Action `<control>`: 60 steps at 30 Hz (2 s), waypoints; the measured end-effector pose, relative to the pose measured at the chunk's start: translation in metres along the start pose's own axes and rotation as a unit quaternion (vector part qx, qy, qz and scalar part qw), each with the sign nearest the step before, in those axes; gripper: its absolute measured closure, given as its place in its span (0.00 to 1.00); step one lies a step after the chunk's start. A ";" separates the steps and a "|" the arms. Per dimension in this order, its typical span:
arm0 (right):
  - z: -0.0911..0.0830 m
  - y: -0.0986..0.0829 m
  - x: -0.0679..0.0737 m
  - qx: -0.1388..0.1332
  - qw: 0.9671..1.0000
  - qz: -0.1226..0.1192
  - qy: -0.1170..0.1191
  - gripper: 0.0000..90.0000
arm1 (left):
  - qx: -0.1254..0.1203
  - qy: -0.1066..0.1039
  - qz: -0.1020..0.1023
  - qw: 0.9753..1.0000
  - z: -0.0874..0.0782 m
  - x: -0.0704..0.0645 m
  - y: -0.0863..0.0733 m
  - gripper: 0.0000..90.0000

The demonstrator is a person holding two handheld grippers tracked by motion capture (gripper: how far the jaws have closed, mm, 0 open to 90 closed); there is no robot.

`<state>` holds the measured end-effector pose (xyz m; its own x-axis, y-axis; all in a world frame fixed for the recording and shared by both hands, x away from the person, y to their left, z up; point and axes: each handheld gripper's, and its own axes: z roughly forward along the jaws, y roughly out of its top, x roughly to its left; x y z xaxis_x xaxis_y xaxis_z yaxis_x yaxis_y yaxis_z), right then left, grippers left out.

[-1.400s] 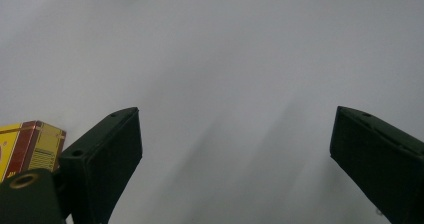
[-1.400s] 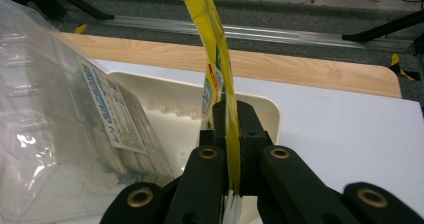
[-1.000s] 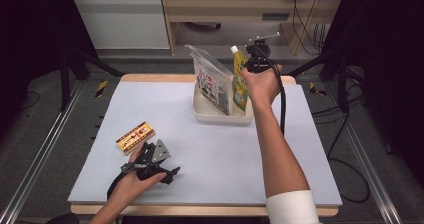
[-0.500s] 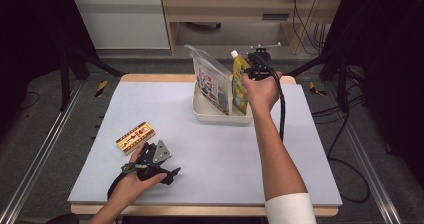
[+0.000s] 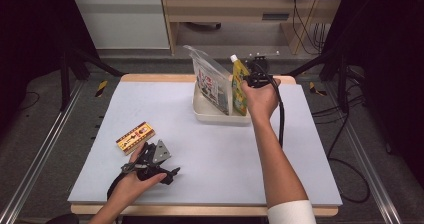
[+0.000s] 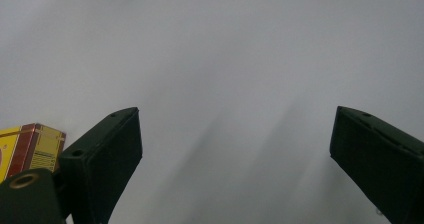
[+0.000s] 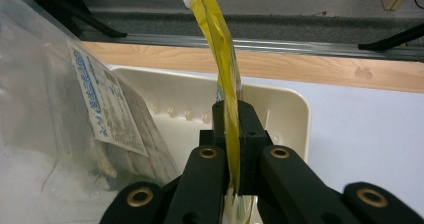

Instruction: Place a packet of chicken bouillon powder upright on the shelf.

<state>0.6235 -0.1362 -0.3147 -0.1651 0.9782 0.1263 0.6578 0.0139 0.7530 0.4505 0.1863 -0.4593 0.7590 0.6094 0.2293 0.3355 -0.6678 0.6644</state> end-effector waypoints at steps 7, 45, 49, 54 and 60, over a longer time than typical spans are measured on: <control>-0.001 -0.003 -0.001 -0.001 1.000 -0.009 0.012 0.99 | -0.001 0.000 0.000 1.000 -0.001 0.001 0.000 0.07; -0.060 -0.108 -0.012 -0.118 0.983 -0.110 0.090 0.57 | -0.024 0.056 -0.052 0.997 -0.025 0.055 -0.016 0.06; -0.058 -0.128 -0.016 -0.124 0.983 -0.099 0.092 0.49 | -0.025 0.066 -0.067 0.995 -0.029 0.066 -0.021 0.06; -0.050 -0.151 -0.014 -0.111 0.983 -0.116 0.091 0.36 | -0.028 0.068 -0.082 0.994 -0.035 0.075 -0.026 0.06; -0.043 -0.162 -0.012 -0.085 0.984 -0.127 0.090 0.20 | -0.019 0.065 -0.091 0.994 -0.041 0.088 -0.035 0.06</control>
<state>0.4875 -0.1595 -0.4107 -0.4452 0.8952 0.0212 0.4488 0.2026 0.8704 0.4824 0.2805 -0.4328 0.6092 0.7697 0.1909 0.4373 -0.5269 0.7288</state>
